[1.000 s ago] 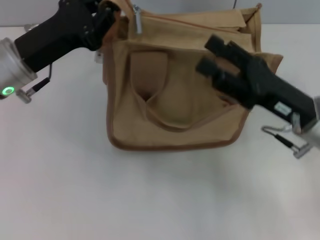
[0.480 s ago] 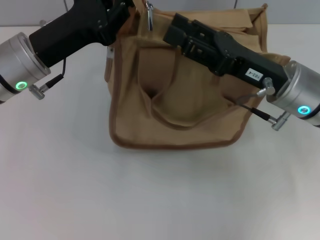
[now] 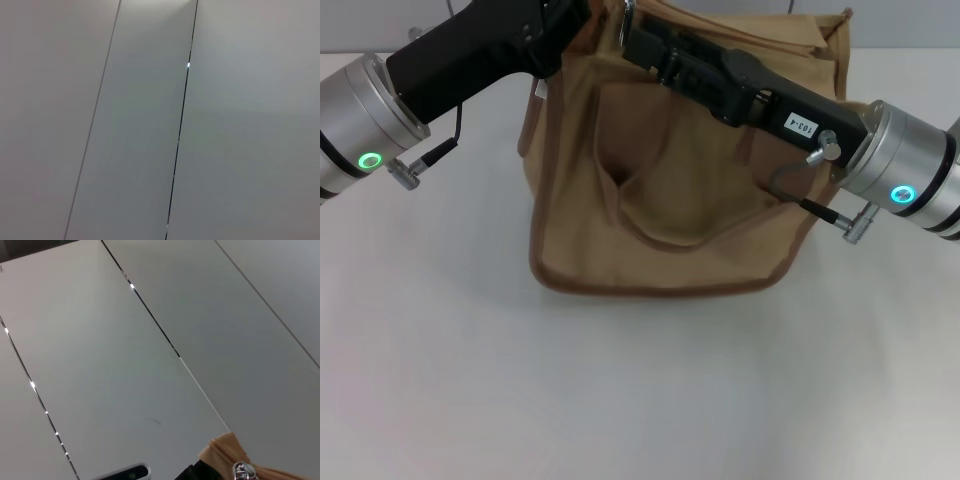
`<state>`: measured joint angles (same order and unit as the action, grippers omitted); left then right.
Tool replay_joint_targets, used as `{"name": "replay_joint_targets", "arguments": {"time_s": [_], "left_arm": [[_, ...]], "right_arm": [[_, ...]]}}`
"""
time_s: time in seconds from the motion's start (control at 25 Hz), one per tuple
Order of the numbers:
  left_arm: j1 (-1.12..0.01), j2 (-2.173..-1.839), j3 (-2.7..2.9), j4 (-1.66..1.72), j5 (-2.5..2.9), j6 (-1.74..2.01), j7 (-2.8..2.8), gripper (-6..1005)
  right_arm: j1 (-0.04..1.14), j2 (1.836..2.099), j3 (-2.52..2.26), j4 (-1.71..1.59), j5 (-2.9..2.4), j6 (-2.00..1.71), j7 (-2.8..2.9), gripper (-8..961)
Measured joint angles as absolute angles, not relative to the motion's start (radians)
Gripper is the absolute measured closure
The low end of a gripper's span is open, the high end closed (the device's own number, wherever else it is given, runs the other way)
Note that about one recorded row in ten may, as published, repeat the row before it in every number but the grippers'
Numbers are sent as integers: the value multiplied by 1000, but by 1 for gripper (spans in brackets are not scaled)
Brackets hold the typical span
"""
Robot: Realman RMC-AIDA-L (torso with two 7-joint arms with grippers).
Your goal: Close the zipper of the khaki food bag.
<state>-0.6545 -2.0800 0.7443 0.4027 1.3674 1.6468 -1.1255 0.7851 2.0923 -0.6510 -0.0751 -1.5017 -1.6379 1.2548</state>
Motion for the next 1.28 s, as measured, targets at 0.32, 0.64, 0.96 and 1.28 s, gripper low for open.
{"name": "replay_joint_targets", "arguments": {"time_s": [0.32, 0.64, 0.96, 1.28], "left_arm": [[-655, -2080, 757, 397, 1363, 1637, -1118, 964], [-658, -2080, 755, 391, 1360, 1630, -1117, 963], [-661, -2080, 752, 391, 1360, 1601, -1114, 962], [-660, -2080, 756, 389, 1351, 1609, -1114, 960]], "right_arm": [[815, 2092, -671, -75, -1505, -1640, 1255, 415], [831, 2092, -663, -74, -1502, -1617, 1254, 414], [840, 2092, -687, -65, -1501, -1649, 1200, 414], [834, 2092, -669, -59, -1495, -1600, 1202, 418]]}}
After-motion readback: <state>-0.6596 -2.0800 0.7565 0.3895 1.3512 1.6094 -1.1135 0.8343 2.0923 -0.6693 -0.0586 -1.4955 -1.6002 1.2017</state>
